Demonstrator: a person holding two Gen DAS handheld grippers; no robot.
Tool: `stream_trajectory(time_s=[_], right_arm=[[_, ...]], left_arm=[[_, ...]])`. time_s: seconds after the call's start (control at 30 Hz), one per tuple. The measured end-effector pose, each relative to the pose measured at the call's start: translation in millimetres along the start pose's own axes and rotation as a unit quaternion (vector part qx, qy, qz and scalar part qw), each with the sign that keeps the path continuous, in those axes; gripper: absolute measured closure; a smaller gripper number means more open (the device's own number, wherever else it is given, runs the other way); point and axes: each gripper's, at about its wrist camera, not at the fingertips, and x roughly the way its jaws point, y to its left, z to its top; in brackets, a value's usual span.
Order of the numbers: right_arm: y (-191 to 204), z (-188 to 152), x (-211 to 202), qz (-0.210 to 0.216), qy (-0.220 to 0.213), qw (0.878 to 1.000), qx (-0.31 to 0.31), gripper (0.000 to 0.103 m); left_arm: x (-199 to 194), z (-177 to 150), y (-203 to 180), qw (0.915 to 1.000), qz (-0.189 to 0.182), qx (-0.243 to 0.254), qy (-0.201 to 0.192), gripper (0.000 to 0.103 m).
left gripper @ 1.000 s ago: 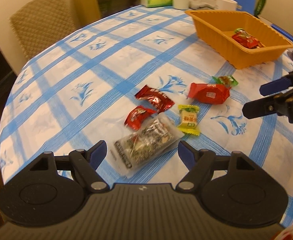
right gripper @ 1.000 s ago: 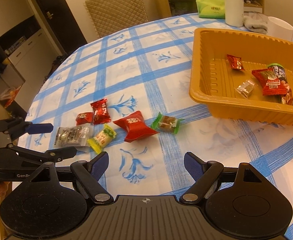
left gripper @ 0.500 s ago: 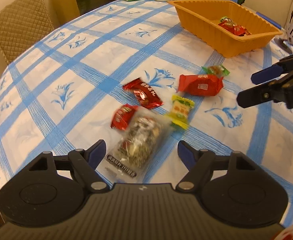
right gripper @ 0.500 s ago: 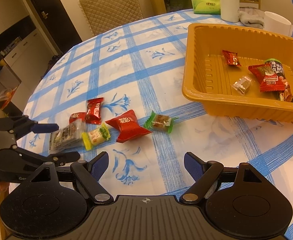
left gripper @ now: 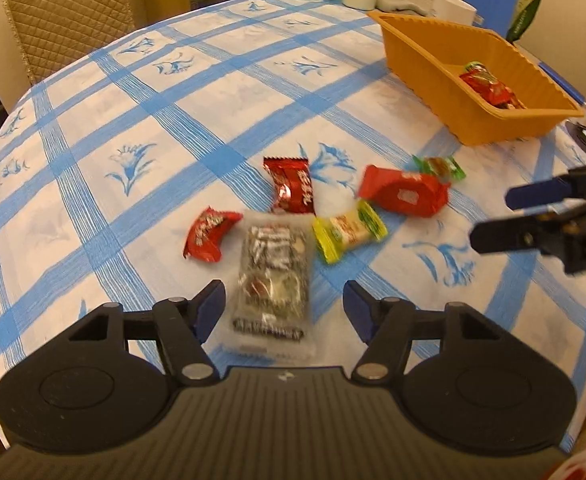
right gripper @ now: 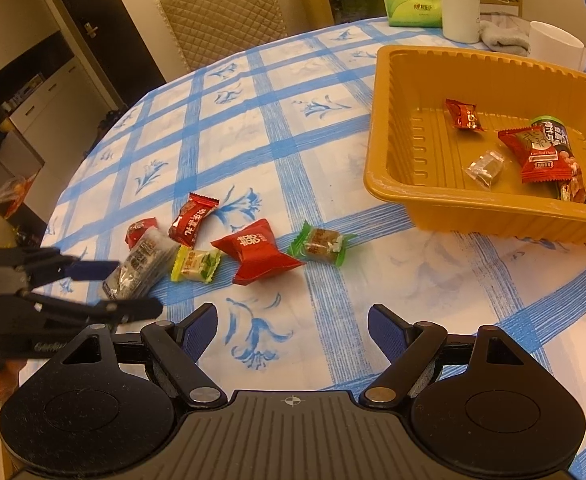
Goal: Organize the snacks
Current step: 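Grasp the clear bag of mixed candies with the left gripper, then grasp the green-wrapped candy with the right gripper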
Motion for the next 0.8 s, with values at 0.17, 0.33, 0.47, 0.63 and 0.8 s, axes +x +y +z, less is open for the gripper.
stream_trajectory(time_s=[0.17,0.33,0.47,0.63,0.8], right_arm=[[-0.3,-0.4,-1.6,-0.003,-0.004,1.0,0.0,0.02],[-3.9,0.9,-2.2,-0.011,-0.019,1.0,-0.004,0.021],[-7.5,3.5,-4.2,-0.019,-0.047,0.998,-0.021,0.025],[-13.7,5.4,3.5,-0.034,-0.055,0.997,-0.052,0.042],[-15.9,4.3,16.2,-0.048,-0.064,0.992,-0.097,0.043]], left_arm=[[6.1,6.3,0.0,1.0,0.007,0.002,0.0,0.049],[5.0,6.1,3.1,0.9999,0.01,-0.008,-0.007,0.068],[0.4,0.6,7.1,0.9995,0.015,-0.026,-0.007,0.068],[-8.3,-9.6,14.8,0.9982,0.016,-0.057,-0.004,0.068],[-13.6,-16.6,20.6,0.9967,0.02,-0.079,-0.003,0.068]])
